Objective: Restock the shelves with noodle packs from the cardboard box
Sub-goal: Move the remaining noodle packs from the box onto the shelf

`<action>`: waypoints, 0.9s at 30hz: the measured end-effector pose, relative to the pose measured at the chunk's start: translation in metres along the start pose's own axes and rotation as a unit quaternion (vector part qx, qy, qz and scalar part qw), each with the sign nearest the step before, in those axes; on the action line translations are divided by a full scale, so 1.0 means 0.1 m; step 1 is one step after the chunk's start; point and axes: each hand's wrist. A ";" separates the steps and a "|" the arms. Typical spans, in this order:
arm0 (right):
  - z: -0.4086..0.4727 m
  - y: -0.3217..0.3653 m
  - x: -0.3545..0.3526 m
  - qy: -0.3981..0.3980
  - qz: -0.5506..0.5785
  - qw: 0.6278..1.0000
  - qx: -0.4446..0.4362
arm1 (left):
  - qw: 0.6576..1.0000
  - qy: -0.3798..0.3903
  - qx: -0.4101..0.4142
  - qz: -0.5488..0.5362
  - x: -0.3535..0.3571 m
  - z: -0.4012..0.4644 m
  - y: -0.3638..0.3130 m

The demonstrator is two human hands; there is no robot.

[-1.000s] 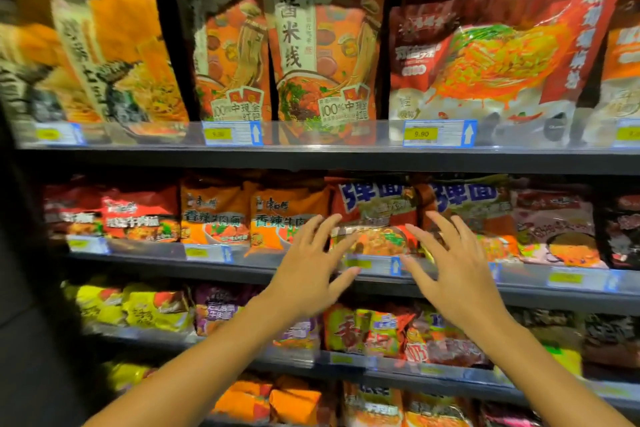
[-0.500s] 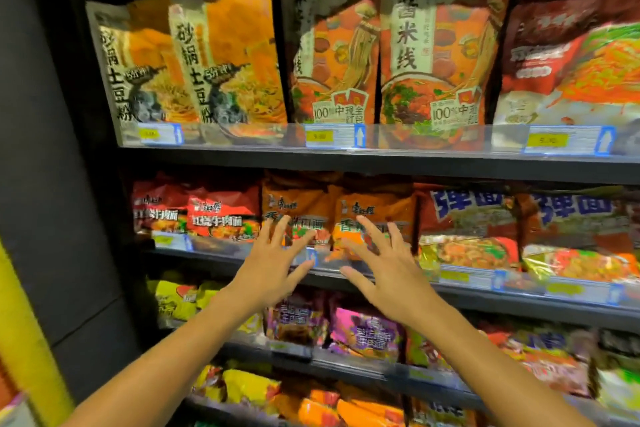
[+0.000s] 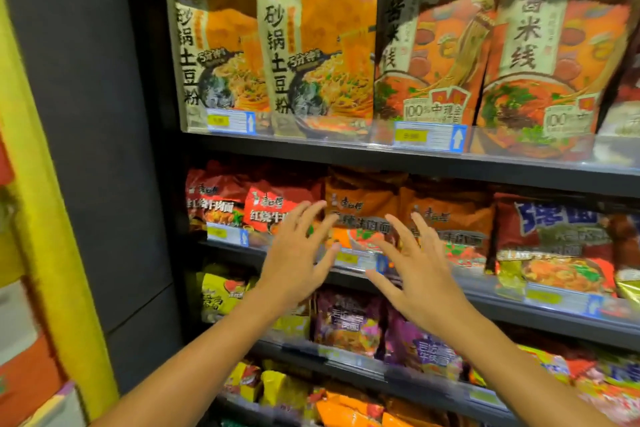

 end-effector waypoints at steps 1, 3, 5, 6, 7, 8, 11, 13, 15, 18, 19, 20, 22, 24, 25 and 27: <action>0.06 0.10 0.02 0.001 0.016 1.000 -0.013 | 0.999 -0.027 -0.029 0.002 -0.03 -0.03 0.16; 0.20 0.27 0.02 0.024 0.050 0.998 -0.004 | 0.993 -0.043 -0.104 0.023 -0.09 -0.07 0.47; 0.37 0.40 0.05 0.057 0.059 0.996 0.019 | 0.983 -0.016 -0.178 0.038 -0.13 -0.05 0.77; 0.46 0.46 0.06 0.071 0.059 0.995 0.028 | 0.977 0.009 -0.213 0.034 -0.15 -0.03 0.89; 0.55 0.52 0.08 0.084 0.062 0.994 0.039 | 0.970 0.037 -0.241 0.026 -0.16 0.01 1.00; 0.63 0.56 0.11 0.096 0.065 0.992 0.053 | 0.962 0.065 -0.263 0.023 -0.17 0.07 1.07; 0.81 0.63 0.20 0.114 0.044 0.988 0.095 | 0.942 0.142 -0.300 0.049 -0.17 0.26 1.15; 0.86 0.65 0.24 0.119 0.028 0.986 0.113 | 0.934 0.164 -0.314 0.054 -0.15 0.35 1.12; 0.89 0.69 0.27 0.113 0.018 0.985 0.131 | 0.933 0.158 -0.319 0.052 -0.12 0.39 1.09; 0.87 0.79 0.28 0.071 0.021 0.989 0.130 | 0.940 0.143 -0.305 0.059 -0.10 0.34 1.09; 0.87 0.84 0.29 0.050 0.030 0.992 0.112 | 0.943 0.134 -0.301 0.057 -0.10 0.32 1.11; 0.86 0.89 0.30 0.029 0.032 0.996 0.083 | 0.945 0.125 -0.298 0.055 -0.10 0.30 1.13; 0.91 1.00 0.32 0.008 0.027 0.999 0.036 | 0.947 0.108 -0.298 0.051 -0.11 0.26 1.18; 1.00 1.05 0.35 0.022 0.023 0.999 0.044 | 0.950 0.090 -0.296 0.046 -0.11 0.19 1.24; 1.05 1.05 0.35 0.036 0.017 0.997 0.063 | 0.950 0.086 -0.298 0.045 -0.11 0.17 1.27; 1.11 1.04 0.36 0.058 -0.003 0.994 0.093 | 0.944 0.089 -0.316 0.033 -0.09 0.15 1.34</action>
Point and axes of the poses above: each hand's wrist, its own z-axis towards the middle knuckle, its own x-axis out of the palm, y = z × x, and after that the axes turned 8 degrees about -x, right-handed
